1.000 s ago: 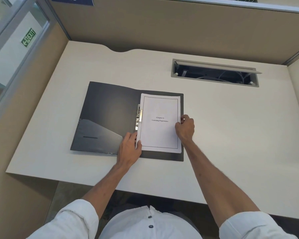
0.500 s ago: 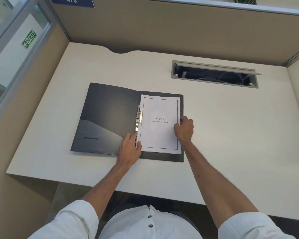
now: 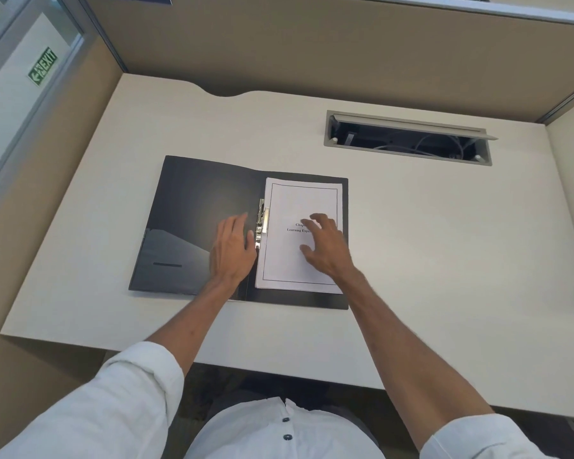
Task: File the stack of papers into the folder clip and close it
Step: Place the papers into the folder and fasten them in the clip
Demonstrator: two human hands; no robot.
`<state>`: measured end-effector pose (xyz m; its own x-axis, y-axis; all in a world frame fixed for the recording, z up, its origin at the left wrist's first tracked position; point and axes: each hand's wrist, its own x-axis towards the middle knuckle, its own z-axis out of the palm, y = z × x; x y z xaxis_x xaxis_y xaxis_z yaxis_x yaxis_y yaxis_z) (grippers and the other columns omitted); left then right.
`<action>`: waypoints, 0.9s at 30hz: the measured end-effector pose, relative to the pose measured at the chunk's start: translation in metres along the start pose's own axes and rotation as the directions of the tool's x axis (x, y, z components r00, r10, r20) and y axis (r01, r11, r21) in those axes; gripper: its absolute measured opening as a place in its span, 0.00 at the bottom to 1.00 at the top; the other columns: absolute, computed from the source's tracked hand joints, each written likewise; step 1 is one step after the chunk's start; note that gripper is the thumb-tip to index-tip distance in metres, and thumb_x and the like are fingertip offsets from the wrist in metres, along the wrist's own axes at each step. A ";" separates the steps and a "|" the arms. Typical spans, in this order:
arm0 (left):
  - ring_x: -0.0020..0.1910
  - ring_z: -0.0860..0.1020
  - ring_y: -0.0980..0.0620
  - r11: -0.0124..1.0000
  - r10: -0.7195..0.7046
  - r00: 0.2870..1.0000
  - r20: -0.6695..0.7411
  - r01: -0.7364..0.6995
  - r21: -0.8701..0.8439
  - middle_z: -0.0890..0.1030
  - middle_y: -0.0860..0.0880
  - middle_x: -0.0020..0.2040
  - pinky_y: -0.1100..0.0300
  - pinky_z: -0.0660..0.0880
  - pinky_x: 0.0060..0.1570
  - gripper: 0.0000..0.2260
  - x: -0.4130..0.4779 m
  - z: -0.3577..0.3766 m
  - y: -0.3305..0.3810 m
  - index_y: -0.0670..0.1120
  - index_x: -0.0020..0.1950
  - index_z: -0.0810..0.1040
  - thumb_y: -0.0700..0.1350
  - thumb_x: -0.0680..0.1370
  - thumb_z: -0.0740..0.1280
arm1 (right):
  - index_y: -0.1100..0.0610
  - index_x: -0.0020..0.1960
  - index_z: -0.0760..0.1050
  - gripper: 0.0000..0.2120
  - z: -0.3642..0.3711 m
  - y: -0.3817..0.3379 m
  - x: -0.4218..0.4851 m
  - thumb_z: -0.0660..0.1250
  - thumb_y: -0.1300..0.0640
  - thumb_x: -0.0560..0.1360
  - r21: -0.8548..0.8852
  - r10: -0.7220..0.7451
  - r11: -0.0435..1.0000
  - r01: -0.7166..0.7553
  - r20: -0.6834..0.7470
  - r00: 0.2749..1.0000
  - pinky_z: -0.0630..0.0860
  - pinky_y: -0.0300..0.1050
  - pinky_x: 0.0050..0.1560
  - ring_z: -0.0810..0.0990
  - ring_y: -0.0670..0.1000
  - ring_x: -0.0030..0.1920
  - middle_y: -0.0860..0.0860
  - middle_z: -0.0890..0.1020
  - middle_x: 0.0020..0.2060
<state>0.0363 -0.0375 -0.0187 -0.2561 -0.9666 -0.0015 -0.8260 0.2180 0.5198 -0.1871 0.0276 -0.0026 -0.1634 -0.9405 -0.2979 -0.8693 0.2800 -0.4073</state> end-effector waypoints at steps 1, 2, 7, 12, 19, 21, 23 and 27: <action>0.75 0.76 0.45 1.000 0.018 1.000 0.015 -0.018 0.012 0.79 0.45 0.74 0.47 0.78 0.74 0.20 0.006 -0.001 0.001 0.43 0.80 0.74 0.44 0.87 0.64 | 0.53 0.84 0.67 0.31 0.001 -0.002 0.002 0.70 0.52 0.83 -0.018 -0.013 1.000 0.013 0.020 1.000 0.70 0.57 0.79 0.66 0.58 0.83 0.52 0.64 0.84; 0.76 0.75 0.45 0.999 0.035 0.999 0.029 -0.036 0.027 0.79 0.45 0.74 0.47 0.76 0.76 0.21 0.012 -0.001 0.001 0.43 0.80 0.74 0.44 0.87 0.64 | 0.53 0.85 0.65 0.33 0.002 -0.003 0.003 0.70 0.51 0.83 -0.030 -0.021 0.999 0.022 0.036 0.999 0.68 0.57 0.81 0.64 0.58 0.84 0.52 0.62 0.85; 0.77 0.75 0.43 0.993 0.077 0.995 0.059 -0.082 0.083 0.78 0.43 0.76 0.46 0.74 0.78 0.21 0.037 -0.004 0.002 0.41 0.81 0.74 0.43 0.87 0.63 | 0.50 0.87 0.61 0.36 0.004 -0.009 0.011 0.71 0.48 0.83 -0.080 -0.029 0.996 0.035 0.079 0.996 0.62 0.57 0.86 0.59 0.57 0.87 0.52 0.56 0.88; 0.78 0.74 0.43 0.992 0.085 0.992 0.097 -0.093 0.084 0.77 0.43 0.77 0.47 0.73 0.79 0.22 0.051 -0.004 0.002 0.42 0.81 0.74 0.42 0.86 0.65 | 0.50 0.86 0.62 0.35 0.007 -0.010 0.012 0.71 0.49 0.83 -0.078 -0.004 0.997 0.013 0.109 0.994 0.64 0.58 0.85 0.60 0.57 0.87 0.52 0.56 0.88; 0.81 0.70 0.43 0.992 0.087 0.976 0.200 -0.103 0.074 0.75 0.44 0.79 0.45 0.71 0.82 0.23 0.071 -0.005 0.001 0.45 0.83 0.71 0.41 0.87 0.64 | 0.50 0.86 0.63 0.35 0.009 -0.012 0.015 0.72 0.48 0.82 -0.083 0.005 0.997 0.005 0.112 0.994 0.66 0.60 0.84 0.60 0.56 0.87 0.51 0.57 0.88; 0.82 0.69 0.42 0.991 0.096 0.964 0.247 -0.116 0.070 0.75 0.44 0.80 0.44 0.69 0.83 0.24 0.077 -0.004 0.002 0.45 0.84 0.70 0.40 0.87 0.63 | 0.49 0.85 0.64 0.35 0.010 -0.013 0.015 0.72 0.48 0.82 -0.082 0.006 0.997 0.003 0.114 0.993 0.66 0.60 0.84 0.61 0.56 0.87 0.51 0.57 0.87; 0.82 0.69 0.42 0.990 0.101 0.955 0.278 -0.125 0.068 0.75 0.44 0.80 0.43 0.69 0.82 0.24 0.082 -0.002 0.003 0.45 0.84 0.70 0.39 0.87 0.63 | 0.49 0.85 0.63 0.35 0.011 -0.013 0.016 0.72 0.47 0.82 -0.084 0.010 0.997 0.000 0.115 0.993 0.66 0.60 0.84 0.61 0.56 0.87 0.51 0.57 0.87; 0.79 0.71 0.39 0.992 0.092 0.947 0.308 -0.115 0.059 0.78 0.42 0.78 0.43 0.71 0.80 0.22 0.089 0.000 0.004 0.44 0.82 0.73 0.38 0.87 0.61 | 0.49 0.86 0.63 0.35 0.012 -0.012 0.016 0.72 0.48 0.82 -0.082 0.016 0.997 -0.006 0.113 0.993 0.65 0.60 0.85 0.60 0.56 0.87 0.51 0.57 0.88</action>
<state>0.0103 -0.1226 -0.0171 -0.4730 -0.8538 -0.2173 -0.8193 0.3355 0.4650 -0.1732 0.0115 -0.0127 -0.1231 -0.9082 -0.4000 -0.9035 0.2693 -0.3334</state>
